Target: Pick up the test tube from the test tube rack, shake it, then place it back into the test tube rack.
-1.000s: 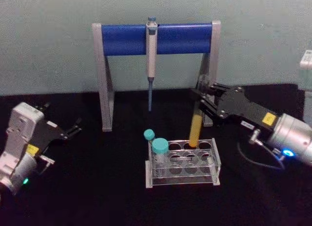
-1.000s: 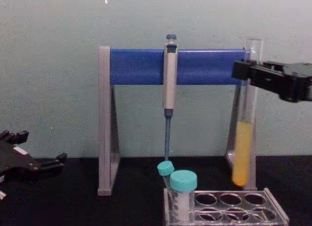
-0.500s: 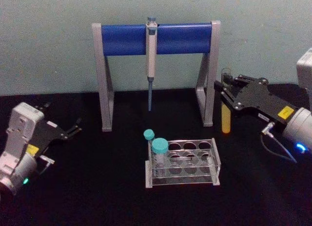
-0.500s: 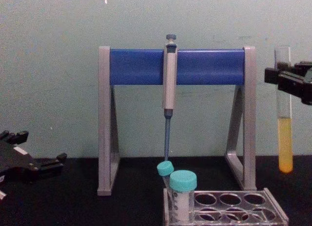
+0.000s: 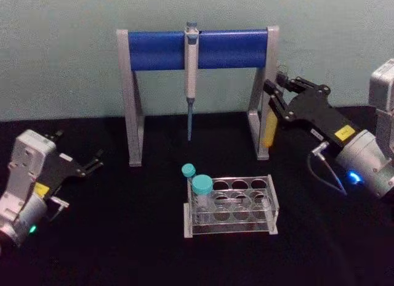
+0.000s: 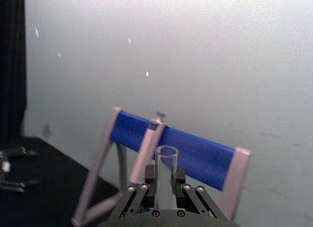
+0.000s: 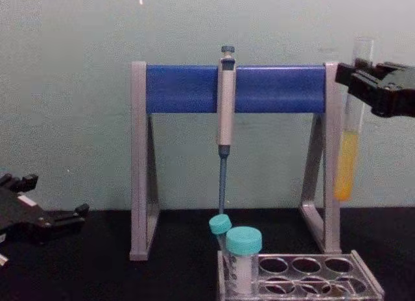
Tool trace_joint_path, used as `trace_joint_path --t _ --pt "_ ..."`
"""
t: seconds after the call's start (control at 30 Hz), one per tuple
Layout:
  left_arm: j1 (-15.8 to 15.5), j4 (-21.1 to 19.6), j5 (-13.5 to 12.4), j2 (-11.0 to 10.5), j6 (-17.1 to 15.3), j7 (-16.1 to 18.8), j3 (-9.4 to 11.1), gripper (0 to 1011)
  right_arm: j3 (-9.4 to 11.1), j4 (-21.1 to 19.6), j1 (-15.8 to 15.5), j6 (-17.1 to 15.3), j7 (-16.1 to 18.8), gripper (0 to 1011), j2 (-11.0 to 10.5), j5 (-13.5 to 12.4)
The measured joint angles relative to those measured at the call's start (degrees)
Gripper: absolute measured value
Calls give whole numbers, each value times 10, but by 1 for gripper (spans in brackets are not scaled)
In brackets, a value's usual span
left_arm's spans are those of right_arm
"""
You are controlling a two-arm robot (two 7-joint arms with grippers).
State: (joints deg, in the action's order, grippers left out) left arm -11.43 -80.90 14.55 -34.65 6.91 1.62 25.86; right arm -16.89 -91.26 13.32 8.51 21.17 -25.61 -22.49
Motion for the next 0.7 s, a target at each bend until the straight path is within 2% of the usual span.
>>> trace_joint_path --t 0.1,0.2,0.23,0.3,0.33,0.47,0.53,0.6,0.63,0.7 --pt "0 0 0 0 0 0 0 1001 3 7 2 3 21 235 9 -21" --pt "0 0 0 0 0 0 0 1001 7 16 4 2 61 235 17 -62" --pt "0 0 0 0 0 0 0 1001 7 16 4 2 61 235 17 -62" --pt "0 0 0 0 0 0 0 1001 7 17 5 -4 83 235 17 -86" --pt "0 0 0 0 0 0 0 1001 6 17 6 -10 98 235 14 -101" --pt "0 0 0 0 0 0 0 1001 -1 12 8 -33 128 235 -2 -131" --pt "0 0 0 0 0 0 0 1001 -4 8 8 -42 137 235 -10 -138" --pt "0 0 0 0 0 0 0 1001 -9 -2 6 -60 151 235 -29 -149" --pt "0 0 0 0 0 0 0 1001 -9 -2 6 -60 151 235 -29 -149" --pt "0 0 0 0 0 0 0 1001 -13 -9 4 -69 155 235 -44 -150"
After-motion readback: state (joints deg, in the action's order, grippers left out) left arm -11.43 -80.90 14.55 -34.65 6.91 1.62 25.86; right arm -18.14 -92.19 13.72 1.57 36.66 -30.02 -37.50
